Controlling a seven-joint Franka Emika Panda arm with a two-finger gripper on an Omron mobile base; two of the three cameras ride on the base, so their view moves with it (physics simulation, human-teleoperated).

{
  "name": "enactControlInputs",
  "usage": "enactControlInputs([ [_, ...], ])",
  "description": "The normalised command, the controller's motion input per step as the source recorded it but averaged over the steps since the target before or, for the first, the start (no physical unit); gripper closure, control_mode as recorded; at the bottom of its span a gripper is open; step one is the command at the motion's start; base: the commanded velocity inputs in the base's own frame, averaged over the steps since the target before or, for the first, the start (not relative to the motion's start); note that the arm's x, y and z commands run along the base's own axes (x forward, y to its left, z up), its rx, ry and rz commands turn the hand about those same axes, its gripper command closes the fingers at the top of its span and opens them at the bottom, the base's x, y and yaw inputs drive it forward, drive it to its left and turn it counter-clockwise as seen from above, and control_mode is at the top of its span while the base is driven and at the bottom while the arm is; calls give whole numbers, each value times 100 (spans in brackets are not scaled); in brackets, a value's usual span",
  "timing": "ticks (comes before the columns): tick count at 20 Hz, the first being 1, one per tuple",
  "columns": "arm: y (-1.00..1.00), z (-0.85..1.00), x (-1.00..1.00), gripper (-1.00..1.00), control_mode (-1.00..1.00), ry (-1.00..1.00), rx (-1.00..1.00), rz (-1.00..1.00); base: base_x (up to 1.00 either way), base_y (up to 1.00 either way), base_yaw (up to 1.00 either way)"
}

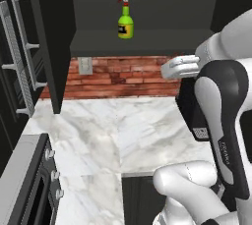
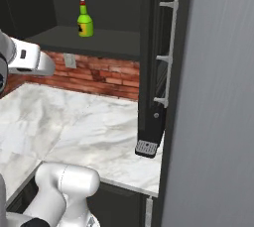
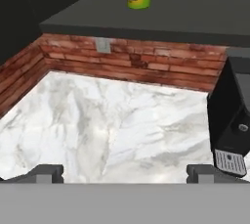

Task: Move the cutting board and knife to the sink. Then move spray from the cabinet to the counter.

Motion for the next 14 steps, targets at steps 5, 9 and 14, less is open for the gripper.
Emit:
enactControlInputs([
  [5, 0, 0, 49, -100, -100, -25, 6, -18, 0, 0, 0],
  [9, 0, 3, 54, -100, -100, -36, 9, -4, 0, 0, 0],
  [14, 0, 61, 6, -100, -100, -25, 5, 1, 0, 0, 0],
])
